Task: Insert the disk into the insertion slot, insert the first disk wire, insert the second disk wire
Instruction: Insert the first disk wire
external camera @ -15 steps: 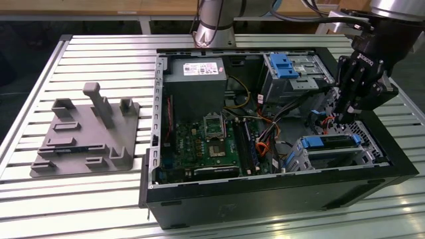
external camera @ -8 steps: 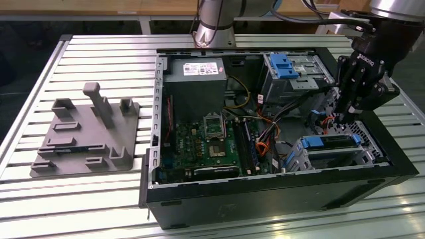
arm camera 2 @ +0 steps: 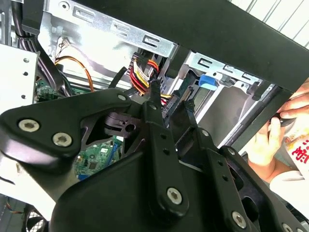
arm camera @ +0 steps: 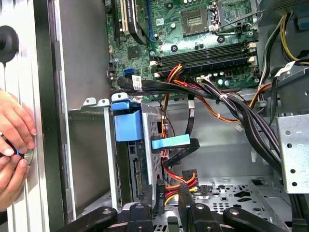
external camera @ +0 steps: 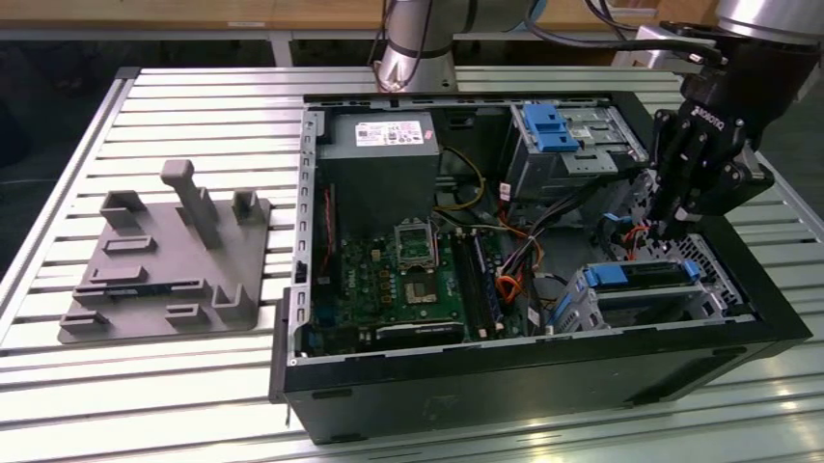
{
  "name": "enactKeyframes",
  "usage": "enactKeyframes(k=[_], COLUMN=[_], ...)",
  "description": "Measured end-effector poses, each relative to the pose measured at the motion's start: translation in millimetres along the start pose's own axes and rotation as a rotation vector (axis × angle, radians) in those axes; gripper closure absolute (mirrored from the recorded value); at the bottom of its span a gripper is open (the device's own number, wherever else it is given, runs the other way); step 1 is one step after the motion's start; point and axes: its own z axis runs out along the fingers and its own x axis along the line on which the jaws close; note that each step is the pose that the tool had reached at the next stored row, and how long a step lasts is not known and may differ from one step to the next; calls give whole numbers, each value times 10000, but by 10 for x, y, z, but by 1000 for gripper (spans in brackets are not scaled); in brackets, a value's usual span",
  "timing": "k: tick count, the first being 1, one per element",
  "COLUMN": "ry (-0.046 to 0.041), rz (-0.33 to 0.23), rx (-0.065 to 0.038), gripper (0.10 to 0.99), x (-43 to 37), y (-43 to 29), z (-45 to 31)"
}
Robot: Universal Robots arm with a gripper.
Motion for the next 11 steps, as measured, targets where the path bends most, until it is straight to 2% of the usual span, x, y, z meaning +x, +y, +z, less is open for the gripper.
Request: enactKeyframes(k=[8,9,10,11], ry=[-61,-71,-79,-86], rz=[-3,-5,-4,-5], rx=[-7,-8,-9,-10], gripper=[733,749,816,816], x=[1,2,4,5], y=[-1,-1,-1,-2], z=[12,14,16,19])
